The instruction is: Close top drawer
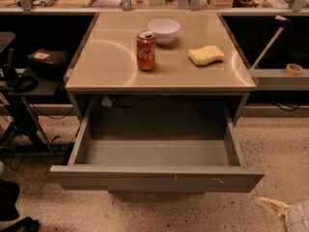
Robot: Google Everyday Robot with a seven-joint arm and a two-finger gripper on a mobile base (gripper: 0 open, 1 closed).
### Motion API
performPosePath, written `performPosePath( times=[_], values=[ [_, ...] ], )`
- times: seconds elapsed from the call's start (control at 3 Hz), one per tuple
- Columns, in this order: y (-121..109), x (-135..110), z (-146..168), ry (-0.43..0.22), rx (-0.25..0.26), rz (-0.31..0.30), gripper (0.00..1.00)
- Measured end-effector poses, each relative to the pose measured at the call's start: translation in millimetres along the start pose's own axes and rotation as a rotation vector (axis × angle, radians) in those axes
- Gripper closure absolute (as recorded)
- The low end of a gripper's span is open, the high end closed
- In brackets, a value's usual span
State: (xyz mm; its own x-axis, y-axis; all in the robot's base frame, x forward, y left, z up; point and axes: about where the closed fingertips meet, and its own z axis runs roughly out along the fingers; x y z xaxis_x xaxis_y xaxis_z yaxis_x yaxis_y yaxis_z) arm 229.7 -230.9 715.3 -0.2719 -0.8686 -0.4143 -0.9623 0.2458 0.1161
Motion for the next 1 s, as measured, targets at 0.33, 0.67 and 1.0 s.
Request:
performPosePath(
  times=[0.33, 0.67, 1.0],
  values=[
    [9.3, -30.8, 43.7, -0.03, -0.106, -0.114, 0.0],
    [10.1, -67.2, 86.2, -0.021, -0.18, -0.232, 0.0],
    [-15.7, -91.4, 117.1, -0.003, -0.169, -0.265, 0.0]
  ],
)
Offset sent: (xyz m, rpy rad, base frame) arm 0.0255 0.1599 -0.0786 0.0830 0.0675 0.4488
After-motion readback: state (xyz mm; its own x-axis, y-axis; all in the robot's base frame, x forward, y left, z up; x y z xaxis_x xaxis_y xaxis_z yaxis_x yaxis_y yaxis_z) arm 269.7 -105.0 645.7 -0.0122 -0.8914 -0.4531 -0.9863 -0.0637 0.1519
